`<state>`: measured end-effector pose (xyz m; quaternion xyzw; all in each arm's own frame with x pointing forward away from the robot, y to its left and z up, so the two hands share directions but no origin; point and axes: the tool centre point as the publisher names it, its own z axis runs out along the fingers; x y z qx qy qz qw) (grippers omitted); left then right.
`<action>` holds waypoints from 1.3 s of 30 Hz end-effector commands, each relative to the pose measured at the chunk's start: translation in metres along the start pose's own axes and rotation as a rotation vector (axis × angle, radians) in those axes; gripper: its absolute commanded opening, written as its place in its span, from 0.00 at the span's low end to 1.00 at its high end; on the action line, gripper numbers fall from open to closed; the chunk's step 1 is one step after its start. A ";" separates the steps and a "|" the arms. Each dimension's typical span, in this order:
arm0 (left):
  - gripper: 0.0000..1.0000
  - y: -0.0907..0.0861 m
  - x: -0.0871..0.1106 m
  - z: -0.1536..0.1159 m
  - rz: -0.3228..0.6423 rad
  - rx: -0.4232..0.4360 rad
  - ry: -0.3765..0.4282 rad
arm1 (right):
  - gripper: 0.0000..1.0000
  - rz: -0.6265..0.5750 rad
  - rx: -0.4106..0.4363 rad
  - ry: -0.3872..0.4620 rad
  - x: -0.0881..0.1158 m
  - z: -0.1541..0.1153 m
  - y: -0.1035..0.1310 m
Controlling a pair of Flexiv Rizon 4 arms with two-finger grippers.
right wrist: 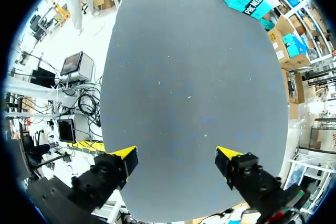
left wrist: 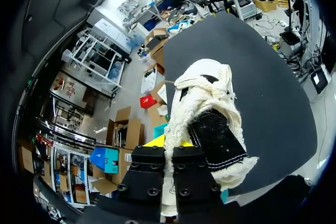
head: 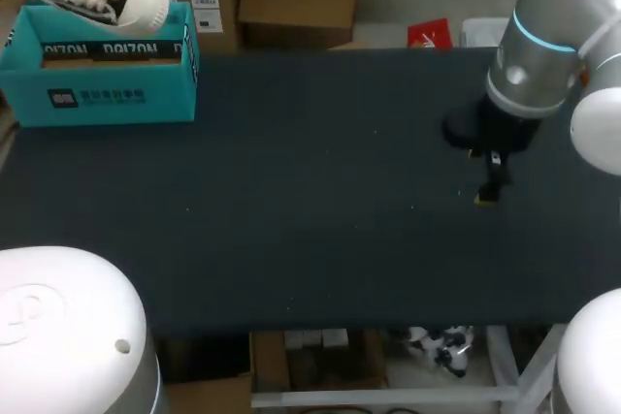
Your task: Open the shoe tongue, take the insole out of the shoe, put the insole back into the shoe, and pack the shoe into the shoebox
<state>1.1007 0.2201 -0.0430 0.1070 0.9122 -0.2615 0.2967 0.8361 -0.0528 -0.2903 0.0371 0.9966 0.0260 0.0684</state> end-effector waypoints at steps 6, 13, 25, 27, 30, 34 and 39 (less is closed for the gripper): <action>0.00 0.089 -0.028 0.038 -0.105 0.150 0.201 | 1.00 0.000 0.003 0.001 0.000 -0.001 0.000; 0.00 0.122 -0.017 0.064 -0.147 0.133 0.250 | 1.00 0.000 0.003 0.001 0.000 -0.001 0.000; 0.00 0.164 0.009 0.128 -0.257 0.083 0.352 | 1.00 0.000 0.003 0.001 0.000 -0.001 0.000; 0.00 0.168 0.012 0.135 -0.281 0.083 0.367 | 1.00 0.000 0.003 0.001 0.000 -0.001 0.000; 0.00 0.171 0.017 0.142 -0.310 0.082 0.396 | 1.00 0.000 0.003 0.001 0.000 -0.001 0.000; 0.00 0.176 0.023 0.157 -0.336 0.057 0.436 | 1.00 0.000 0.003 0.001 0.000 -0.001 0.000; 0.00 0.184 0.028 0.177 -0.370 -0.003 0.469 | 1.00 0.000 0.003 0.001 0.000 -0.001 0.000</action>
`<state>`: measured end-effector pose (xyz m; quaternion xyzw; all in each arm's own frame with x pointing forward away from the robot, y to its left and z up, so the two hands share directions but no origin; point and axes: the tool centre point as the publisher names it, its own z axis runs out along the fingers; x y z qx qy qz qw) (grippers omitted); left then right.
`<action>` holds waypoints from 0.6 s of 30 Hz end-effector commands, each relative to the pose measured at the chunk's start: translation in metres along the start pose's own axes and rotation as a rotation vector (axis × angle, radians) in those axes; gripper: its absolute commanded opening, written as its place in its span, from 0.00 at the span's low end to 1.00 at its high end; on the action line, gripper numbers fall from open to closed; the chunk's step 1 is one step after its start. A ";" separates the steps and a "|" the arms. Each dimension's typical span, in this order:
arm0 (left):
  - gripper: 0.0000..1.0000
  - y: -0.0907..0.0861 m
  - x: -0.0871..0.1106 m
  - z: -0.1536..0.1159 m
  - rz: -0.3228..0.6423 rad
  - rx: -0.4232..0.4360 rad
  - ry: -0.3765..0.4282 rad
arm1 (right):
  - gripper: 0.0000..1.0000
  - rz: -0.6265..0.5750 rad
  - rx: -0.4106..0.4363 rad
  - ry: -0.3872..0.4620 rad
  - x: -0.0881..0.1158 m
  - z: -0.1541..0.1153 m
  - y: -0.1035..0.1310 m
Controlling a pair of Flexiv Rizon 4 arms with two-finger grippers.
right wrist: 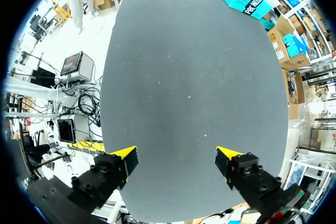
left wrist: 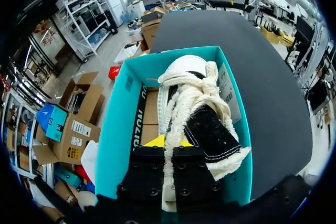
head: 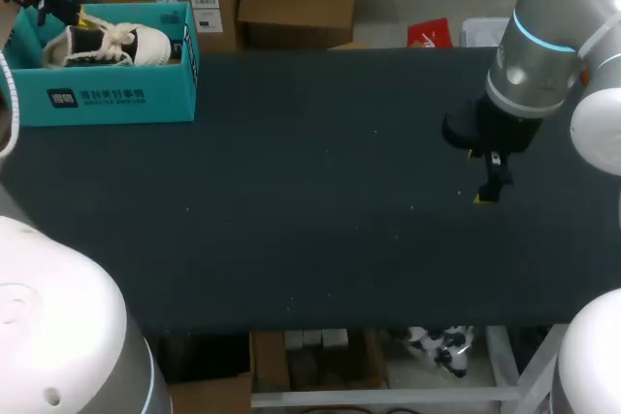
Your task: Open the shoe tongue, take the insole out of the shoe, put the insole back into the shoe, and pack the shoe into the shoebox
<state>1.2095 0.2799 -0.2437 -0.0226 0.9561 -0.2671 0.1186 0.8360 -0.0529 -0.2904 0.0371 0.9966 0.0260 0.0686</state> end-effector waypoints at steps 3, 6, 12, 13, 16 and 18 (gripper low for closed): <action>0.00 0.019 -0.018 0.022 -0.043 -0.001 0.199 | 1.00 0.001 0.003 0.001 0.000 -0.001 0.000; 0.00 0.029 -0.021 0.031 -0.067 -0.020 0.214 | 1.00 0.001 0.003 0.001 0.000 -0.001 0.000; 0.00 0.042 -0.017 0.053 -0.119 -0.053 0.247 | 1.00 0.001 0.003 0.001 0.000 -0.001 0.000; 0.22 0.043 -0.016 0.056 -0.126 -0.055 0.248 | 1.00 0.001 0.003 0.001 0.000 -0.001 0.000; 1.00 0.044 -0.017 0.058 -0.139 -0.054 0.235 | 1.00 0.001 0.003 0.001 0.000 -0.001 0.000; 1.00 0.042 -0.016 0.050 -0.141 -0.041 0.217 | 1.00 0.001 0.003 0.001 0.000 -0.001 0.000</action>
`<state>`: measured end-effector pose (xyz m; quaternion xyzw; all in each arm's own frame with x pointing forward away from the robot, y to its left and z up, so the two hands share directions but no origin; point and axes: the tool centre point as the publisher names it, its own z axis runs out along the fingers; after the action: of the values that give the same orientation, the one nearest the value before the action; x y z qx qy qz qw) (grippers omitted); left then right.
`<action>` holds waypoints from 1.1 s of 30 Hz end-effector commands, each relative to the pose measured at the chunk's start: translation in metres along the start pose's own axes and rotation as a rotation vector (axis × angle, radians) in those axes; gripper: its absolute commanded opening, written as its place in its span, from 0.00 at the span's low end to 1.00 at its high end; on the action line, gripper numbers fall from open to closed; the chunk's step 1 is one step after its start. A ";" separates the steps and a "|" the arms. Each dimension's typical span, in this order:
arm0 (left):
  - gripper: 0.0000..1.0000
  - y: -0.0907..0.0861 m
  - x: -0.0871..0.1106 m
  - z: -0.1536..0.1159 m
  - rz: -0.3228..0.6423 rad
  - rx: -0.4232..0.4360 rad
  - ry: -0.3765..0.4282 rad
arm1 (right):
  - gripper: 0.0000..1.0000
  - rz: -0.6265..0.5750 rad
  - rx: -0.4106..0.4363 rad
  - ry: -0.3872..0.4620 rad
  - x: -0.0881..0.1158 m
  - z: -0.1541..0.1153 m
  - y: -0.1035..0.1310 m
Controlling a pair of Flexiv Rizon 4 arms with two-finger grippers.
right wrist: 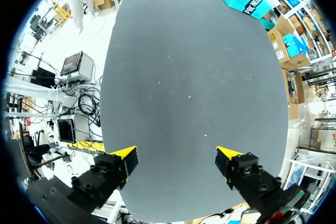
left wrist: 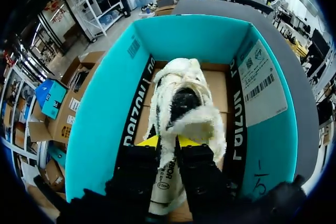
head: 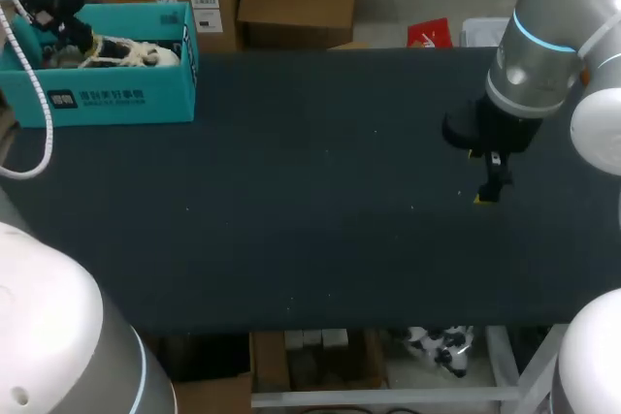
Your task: Open the shoe tongue, take the insole out of the shoe, put the insole back into the shoe, and pack the shoe into the shoebox
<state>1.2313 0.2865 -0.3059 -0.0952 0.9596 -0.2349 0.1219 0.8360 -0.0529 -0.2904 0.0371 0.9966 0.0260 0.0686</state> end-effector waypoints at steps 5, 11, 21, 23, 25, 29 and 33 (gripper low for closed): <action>1.00 -0.013 -0.007 -0.039 0.024 0.056 0.205 | 1.00 0.000 0.003 0.001 0.000 -0.001 0.000; 1.00 -0.044 0.006 -0.081 0.077 0.070 0.181 | 1.00 0.000 0.003 0.001 0.000 -0.001 0.000; 1.00 -0.076 0.071 -0.117 0.145 -0.082 0.136 | 1.00 0.000 0.003 0.001 0.000 -0.001 0.000; 1.00 -0.078 0.086 -0.122 0.143 -0.109 0.108 | 1.00 0.000 0.003 0.001 0.000 -0.001 0.000; 1.00 -0.080 0.100 -0.128 0.151 -0.127 0.095 | 1.00 0.000 0.003 0.001 0.000 -0.001 0.000; 1.00 -0.083 0.119 -0.135 0.161 -0.166 0.075 | 1.00 0.000 0.003 0.001 0.000 -0.001 0.000; 1.00 -0.083 0.146 -0.136 0.188 -0.242 0.065 | 1.00 0.000 0.003 0.001 0.000 -0.001 0.000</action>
<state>1.1056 0.2468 -0.1767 0.0091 0.9800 -0.1966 -0.0293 0.8360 -0.0529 -0.2904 0.0371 0.9966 0.0260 0.0686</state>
